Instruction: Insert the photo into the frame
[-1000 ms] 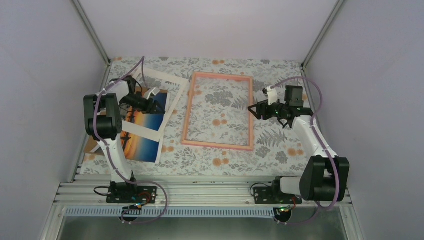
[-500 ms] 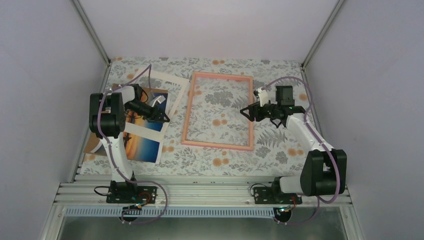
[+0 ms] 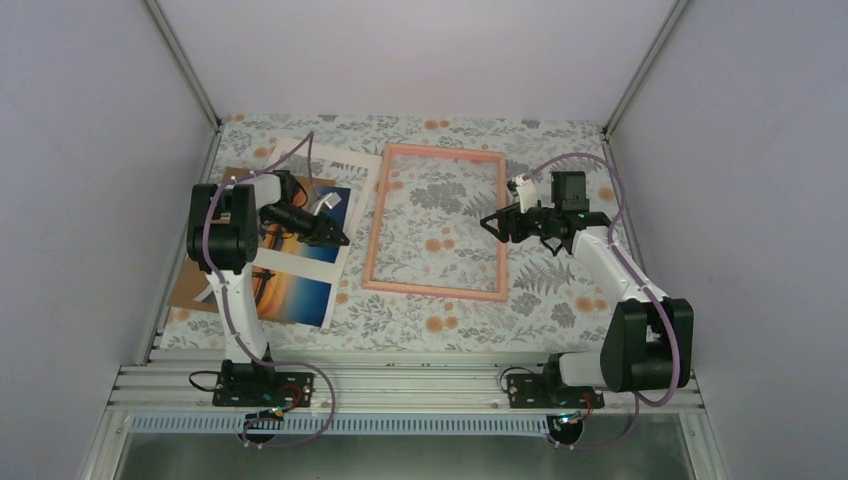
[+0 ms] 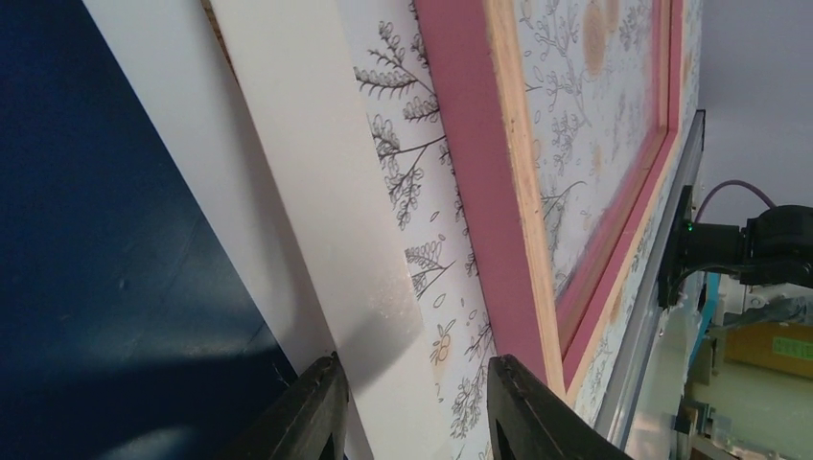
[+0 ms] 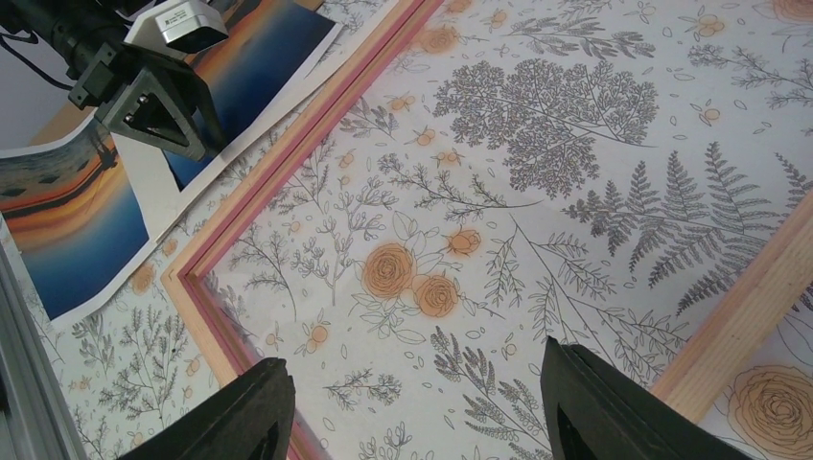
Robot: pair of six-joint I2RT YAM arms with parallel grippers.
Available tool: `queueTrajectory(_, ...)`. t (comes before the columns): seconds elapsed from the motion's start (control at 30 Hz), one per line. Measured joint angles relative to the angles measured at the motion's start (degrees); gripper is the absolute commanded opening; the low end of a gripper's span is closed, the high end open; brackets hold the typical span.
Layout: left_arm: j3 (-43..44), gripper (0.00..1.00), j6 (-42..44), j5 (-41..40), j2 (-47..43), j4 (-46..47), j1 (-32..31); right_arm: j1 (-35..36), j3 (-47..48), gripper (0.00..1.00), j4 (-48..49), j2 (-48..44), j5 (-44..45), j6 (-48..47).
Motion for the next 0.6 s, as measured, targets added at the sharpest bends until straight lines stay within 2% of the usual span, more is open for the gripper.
queueTrajectory(0.23,0.1,0.30,-0.2,4.3,2.2,1.3,-1.2,0.0,0.0,0.64,0.2,0.0,0.0,0.0)
queueTrajectory(0.6,0.5,0.30,-3.3,8.5,4.0,4.3,-3.2,0.0,-0.3,0.64,0.3,0.0,0.0,0.0)
